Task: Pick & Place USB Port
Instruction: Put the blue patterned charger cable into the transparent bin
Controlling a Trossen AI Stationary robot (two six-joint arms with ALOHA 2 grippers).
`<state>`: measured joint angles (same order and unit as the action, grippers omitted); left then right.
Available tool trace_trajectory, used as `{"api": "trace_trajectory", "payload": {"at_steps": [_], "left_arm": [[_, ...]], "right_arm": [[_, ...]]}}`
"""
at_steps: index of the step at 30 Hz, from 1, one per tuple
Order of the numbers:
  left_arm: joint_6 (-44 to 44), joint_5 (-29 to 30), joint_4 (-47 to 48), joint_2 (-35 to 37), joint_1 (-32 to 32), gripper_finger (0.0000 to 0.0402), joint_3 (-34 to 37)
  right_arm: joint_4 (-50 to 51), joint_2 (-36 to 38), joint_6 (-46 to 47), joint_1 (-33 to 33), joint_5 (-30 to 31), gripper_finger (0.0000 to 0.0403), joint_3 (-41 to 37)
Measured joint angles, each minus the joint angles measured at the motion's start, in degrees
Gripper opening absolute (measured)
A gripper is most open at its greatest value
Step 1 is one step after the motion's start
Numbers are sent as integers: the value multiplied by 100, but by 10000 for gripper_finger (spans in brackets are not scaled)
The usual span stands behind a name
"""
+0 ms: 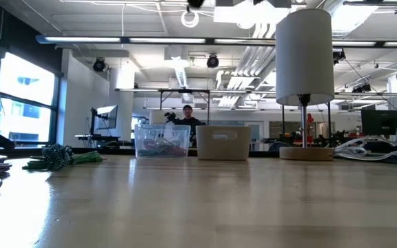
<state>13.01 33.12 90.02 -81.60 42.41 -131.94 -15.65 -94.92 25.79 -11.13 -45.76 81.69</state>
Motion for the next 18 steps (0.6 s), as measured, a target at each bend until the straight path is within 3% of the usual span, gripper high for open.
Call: {"api": "trace_trajectory", "payload": {"at_steps": [9,14,18], "left_arm": [[1271,448,-5,-248,-4,208,9],[1706,821,-5,-292,-8,208,479],[1718,475,-1,-289,-265,208,1037]], "right_arm": [[857,792,-1123,861,-81,154,0],[2022,1185,-1994,1337,845,154,0],[2753,1438,-2252,1668,1761,154,0]]}}
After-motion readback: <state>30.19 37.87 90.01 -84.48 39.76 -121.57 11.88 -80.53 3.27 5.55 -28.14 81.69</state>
